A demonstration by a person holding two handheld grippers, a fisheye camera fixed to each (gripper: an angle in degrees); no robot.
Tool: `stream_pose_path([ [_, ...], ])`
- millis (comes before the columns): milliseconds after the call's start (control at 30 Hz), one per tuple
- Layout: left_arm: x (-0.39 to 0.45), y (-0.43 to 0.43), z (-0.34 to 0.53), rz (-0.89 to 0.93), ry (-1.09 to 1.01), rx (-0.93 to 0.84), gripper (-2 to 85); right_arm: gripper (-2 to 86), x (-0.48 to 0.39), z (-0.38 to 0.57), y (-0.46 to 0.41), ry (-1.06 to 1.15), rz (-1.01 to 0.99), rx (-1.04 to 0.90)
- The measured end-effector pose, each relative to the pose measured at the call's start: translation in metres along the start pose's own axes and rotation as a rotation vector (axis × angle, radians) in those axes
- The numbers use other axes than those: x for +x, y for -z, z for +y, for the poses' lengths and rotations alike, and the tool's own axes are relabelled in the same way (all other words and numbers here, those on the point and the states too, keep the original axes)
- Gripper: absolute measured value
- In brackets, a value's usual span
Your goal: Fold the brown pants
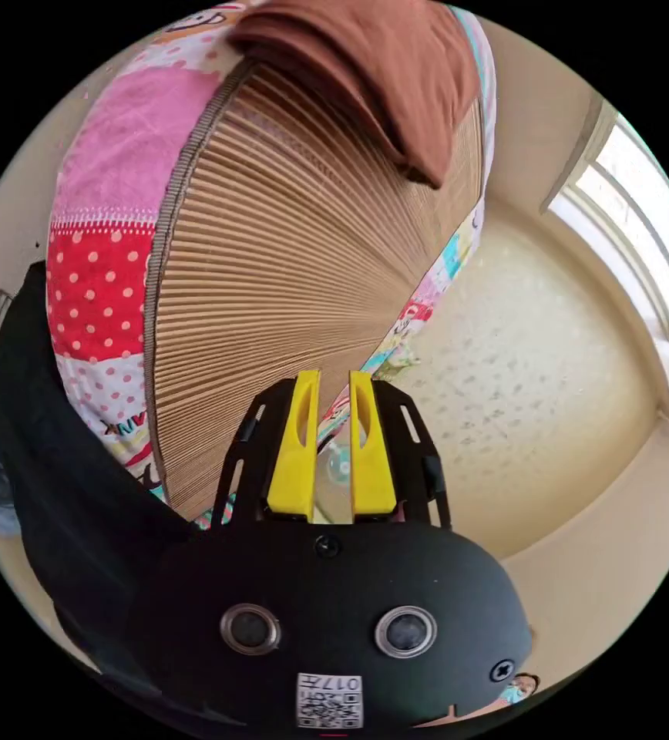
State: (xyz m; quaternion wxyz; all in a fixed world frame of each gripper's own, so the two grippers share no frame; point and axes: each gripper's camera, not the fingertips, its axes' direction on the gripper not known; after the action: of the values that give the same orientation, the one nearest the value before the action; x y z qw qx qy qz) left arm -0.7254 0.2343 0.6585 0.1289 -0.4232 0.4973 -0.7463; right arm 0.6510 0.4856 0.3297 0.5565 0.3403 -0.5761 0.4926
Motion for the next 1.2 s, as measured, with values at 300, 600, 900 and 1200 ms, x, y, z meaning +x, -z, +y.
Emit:
stream_pose_path([
  [300, 0.008, 0.092, -0.089, 0.353, 0.101, 0.298, 10.4, 0.3, -0.040, 0.027, 0.050, -0.003, -0.121, 0.107],
  [600, 0.022, 0.134, -0.155, 0.275, 0.195, 0.325, 12.7, 0.3, -0.110, 0.025, 0.085, 0.141, -0.101, 0.169],
  [900, 0.030, 0.108, -0.138, 1.015, 0.006, 0.385, 3.6, 0.3, -0.095, 0.015, 0.078, 0.130, -0.124, 0.153],
  [1200, 0.309, 0.099, -0.082, 0.727, -0.775, -0.018, 3.3, 0.4, -0.047, -0.013, 0.054, 0.080, -0.131, 0.104],
])
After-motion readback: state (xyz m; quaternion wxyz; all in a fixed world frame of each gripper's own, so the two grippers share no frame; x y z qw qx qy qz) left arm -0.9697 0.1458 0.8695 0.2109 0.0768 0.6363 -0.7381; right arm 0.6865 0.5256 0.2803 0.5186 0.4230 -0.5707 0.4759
